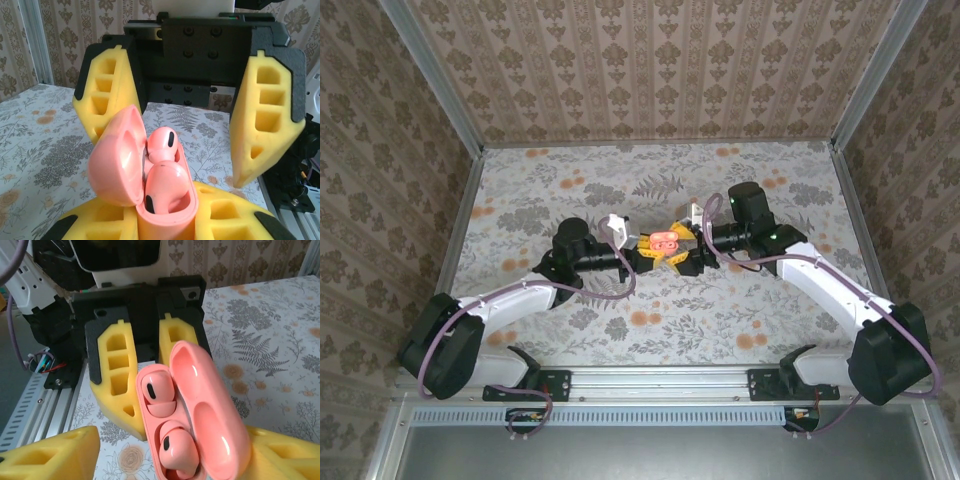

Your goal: Insert the wireless bluetooth earbuds into the charging case

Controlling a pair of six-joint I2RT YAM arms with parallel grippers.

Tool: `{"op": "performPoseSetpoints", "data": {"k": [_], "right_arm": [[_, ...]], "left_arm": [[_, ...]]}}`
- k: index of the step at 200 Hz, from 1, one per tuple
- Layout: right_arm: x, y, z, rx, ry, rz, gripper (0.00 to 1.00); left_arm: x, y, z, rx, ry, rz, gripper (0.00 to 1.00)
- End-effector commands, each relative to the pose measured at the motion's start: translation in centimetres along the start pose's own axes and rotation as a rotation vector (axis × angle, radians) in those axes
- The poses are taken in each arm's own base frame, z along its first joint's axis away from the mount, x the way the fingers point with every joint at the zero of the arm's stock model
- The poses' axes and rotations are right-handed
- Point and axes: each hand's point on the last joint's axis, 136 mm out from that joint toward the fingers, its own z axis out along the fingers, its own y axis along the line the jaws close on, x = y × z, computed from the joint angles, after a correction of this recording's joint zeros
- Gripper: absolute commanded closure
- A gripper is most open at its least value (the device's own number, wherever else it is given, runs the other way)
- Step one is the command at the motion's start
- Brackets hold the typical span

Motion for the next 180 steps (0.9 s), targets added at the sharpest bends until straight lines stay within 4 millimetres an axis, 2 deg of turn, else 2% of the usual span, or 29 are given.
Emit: {"op": "performPoseSetpoints", "data": {"k": [1, 39, 76, 102, 129, 162, 180], "right_arm": [[-2.1, 1.3, -0.3, -0.070, -0.058, -0.054, 0.37], [-2.3, 3.0, -1.4, -0.080, -0.059, -0.074, 0.43], [-1.8, 4.5, -3.0, -0.029, -0.049, -0.088, 0.44], [-0.4, 3.8, -4.2, 0.086, -0.018, -0.093, 0.41], [0.2, 2.0, -5.1, 0.207, 0.009, -0.116, 0.40], [0.3, 0.5, -4.8, 0.235, 0.048, -0.140, 0.39], [0.2, 0.3, -4.3, 0.202, 0.050, -0.164, 0.39]], "left_arm": [[-1.8, -0.6, -0.1, 0.017, -0.034, 0.035, 0.85], [-1.8, -0.7, -0.2, 0.011, -0.034, 0.036, 0.85], [-1.6, -0.6, -0.2, 0.011, -0.032, 0.032, 0.85], [-1.6, -0.8, -0.1, 0.019, -0.034, 0.032, 0.85], [-1.7, -0.9, -0.2, 0.023, -0.035, 0.036, 0.85], [-1.7, -1.0, -0.2, 0.025, -0.036, 0.038, 0.85], [-1.8, -1.0, -0.2, 0.024, -0.037, 0.040, 0.85]]}}
